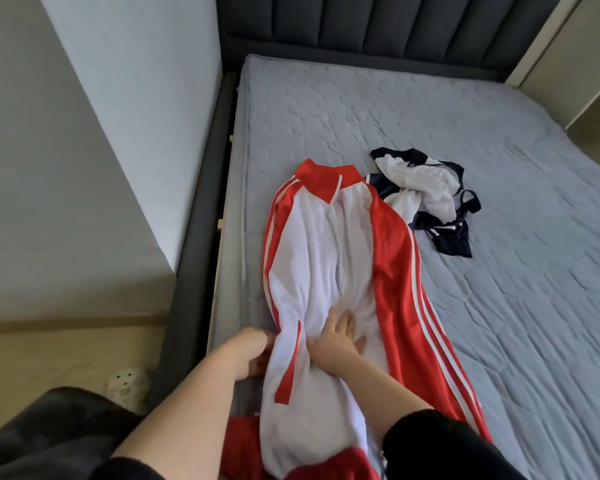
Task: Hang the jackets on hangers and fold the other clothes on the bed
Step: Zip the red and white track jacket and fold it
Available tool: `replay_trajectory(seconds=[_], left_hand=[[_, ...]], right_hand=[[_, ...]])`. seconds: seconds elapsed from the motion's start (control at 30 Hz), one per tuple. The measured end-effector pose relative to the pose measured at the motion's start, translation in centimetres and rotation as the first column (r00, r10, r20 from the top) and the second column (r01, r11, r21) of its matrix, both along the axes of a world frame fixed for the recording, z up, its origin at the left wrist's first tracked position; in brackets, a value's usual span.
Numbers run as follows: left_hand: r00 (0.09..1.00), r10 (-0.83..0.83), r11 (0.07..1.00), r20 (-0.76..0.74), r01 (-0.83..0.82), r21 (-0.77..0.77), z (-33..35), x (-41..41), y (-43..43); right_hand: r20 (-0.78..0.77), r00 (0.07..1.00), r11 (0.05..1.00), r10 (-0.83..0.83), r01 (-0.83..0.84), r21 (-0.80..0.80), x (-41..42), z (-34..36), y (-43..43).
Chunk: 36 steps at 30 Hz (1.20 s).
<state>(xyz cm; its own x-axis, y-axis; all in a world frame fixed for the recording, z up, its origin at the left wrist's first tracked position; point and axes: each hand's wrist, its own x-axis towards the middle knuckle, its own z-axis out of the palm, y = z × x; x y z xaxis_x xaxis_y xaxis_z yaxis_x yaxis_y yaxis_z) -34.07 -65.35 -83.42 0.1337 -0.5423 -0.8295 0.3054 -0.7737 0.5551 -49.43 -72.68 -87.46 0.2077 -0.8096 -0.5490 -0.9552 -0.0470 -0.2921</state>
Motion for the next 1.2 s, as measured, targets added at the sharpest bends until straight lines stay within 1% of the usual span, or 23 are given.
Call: replay_trajectory(seconds=[0.13, 0.23, 0.27, 0.3, 0.33, 0.37, 0.4, 0.43, 0.47, 0.5, 0.53, 0.57, 0.6, 0.63, 0.67, 0.73, 0.87, 0.9, 0.93, 1.0, 1.1, 1.17, 1.2], left_hand=[[0.975, 0.085, 0.993, 0.207, -0.066, -0.099, 1.0, 1.7, -0.2], [0.963, 0.185, 0.975, 0.198, -0.154, -0.161, 1.3, 5.5, 0.2], [0.971, 0.104, 0.986, 0.216, -0.073, -0.150, 1.3, 7.1, 0.7], [0.949, -0.094, 0.988, 0.301, 0.126, -0.089, 1.2, 9.0, 1.3], [0.829, -0.367, 0.921, 0.423, 0.386, 0.043, 1.3, 10.8, 1.8], [0.607, -0.577, 0.801, 0.547, 0.553, 0.231, 1.2, 12.4, 2.0], [0.402, -0.642, 0.732, 0.654, 0.576, 0.365, 1.3, 14.1, 1.8], [0.289, -0.604, 0.748, 0.742, 0.525, 0.405, 1.4, 15.8, 1.6], [0.282, -0.485, 0.836, 0.828, 0.428, 0.344, 1.8, 17.1, 1.3], [0.331, -0.322, 0.927, 0.887, 0.301, 0.224, 2.0, 18.5, 0.8], [0.424, -0.093, 0.991, 0.901, 0.125, 0.043, 2.4, 19.6, 0.5], [0.487, 0.138, 0.990, 0.862, -0.055, -0.127, 2.6, 20.2, 0.5], [0.526, 0.319, 0.947, 0.788, -0.211, -0.243, 2.7, 20.1, 0.6], [0.560, 0.422, 0.906, 0.713, -0.289, -0.309, 2.7, 19.5, 0.8], [0.593, 0.454, 0.891, 0.665, -0.285, -0.354, 2.8, 18.3, 1.1], [0.659, 0.352, 0.915, 0.664, -0.092, -0.393, 2.6, 14.5, 2.0], [0.615, 0.014, 0.921, 0.789, 0.300, -0.250, 1.1, 5.4, 5.1], [0.580, -0.078, 0.900, 0.811, 0.390, -0.192, 0.9, 3.1, 5.7], [0.502, -0.169, 0.859, 0.848, 0.498, -0.123, 0.7, 1.0, 6.2], [0.281, -0.265, 0.742, 0.922, 0.670, 0.009, 0.7, -3.0, 6.6], [0.143, -0.229, 0.697, 0.963, 0.715, 0.059, 1.2, -7.0, 7.0], [-0.046, -0.159, 0.628, 0.986, 0.766, 0.137, 1.3, -8.8, 7.7], [-0.152, -0.114, 0.554, 0.982, 0.811, 0.189, 1.4, -9.4, 8.1]], right_hand=[[-0.133, 0.991, 0.999, -0.001, 0.006, 0.034, 1.6, -0.2, -0.3], [-0.203, 0.979, 0.999, -0.017, 0.024, 0.035, 2.2, -0.6, -0.3], [-0.217, 0.976, 0.999, -0.022, 0.030, 0.029, 2.4, -0.7, -0.2], [-0.232, 0.972, 0.999, -0.032, 0.036, 0.015, 2.8, -0.8, -0.2], [-0.248, 0.968, 0.999, -0.042, 0.042, -0.005, 3.1, -0.9, -0.3], [-0.257, 0.965, 0.999, -0.053, 0.050, -0.019, 3.5, -0.9, -0.4], [-0.258, 0.964, 0.998, -0.066, 0.061, -0.028, 3.8, -0.9, -0.5], [-0.258, 0.963, 0.997, -0.078, 0.072, -0.034, 4.0, -0.8, -0.5], [-0.262, 0.961, 0.996, -0.088, 0.081, -0.038, 4.1, -0.7, -0.5], [-0.268, 0.959, 0.995, -0.097, 0.090, -0.040, 4.2, -0.6, -0.4], [-0.279, 0.955, 0.995, -0.103, 0.095, -0.042, 4.2, -0.6, -0.5], [-0.291, 0.951, 0.994, -0.104, 0.096, -0.043, 4.2, -0.5, -0.6], [-0.298, 0.949, 0.994, -0.106, 0.098, -0.043, 4.3, -0.5, -0.6], [-0.293, 0.950, 0.994, -0.108, 0.097, -0.051, 4.3, -0.4, -0.5], [-0.279, 0.954, 0.993, -0.109, 0.094, -0.066, 4.2, -0.4, -0.5], [-0.224, 0.969, 0.991, -0.107, 0.086, -0.104, 3.7, -0.1, -0.2], [-0.010, 0.998, 0.972, -0.054, 0.051, -0.230, 0.4, 1.3, 2.3], [0.064, 0.996, 0.951, -0.063, 0.080, -0.300, -0.7, 1.6, 3.0], [0.129, 0.986, 0.919, -0.103, 0.144, -0.367, -1.9, 2.0, 3.7], [0.188, 0.956, 0.850, -0.226, 0.287, -0.442, -4.3, 2.9, 5.0], [0.095, 0.917, 0.797, -0.386, 0.384, -0.467, -8.5, 3.6, 6.6], [0.003, 0.880, 0.769, -0.476, 0.418, -0.484, -11.4, 3.8, 7.5], [-0.002, 0.860, 0.755, -0.511, 0.448, -0.479, -12.7, 3.6, 7.8]])
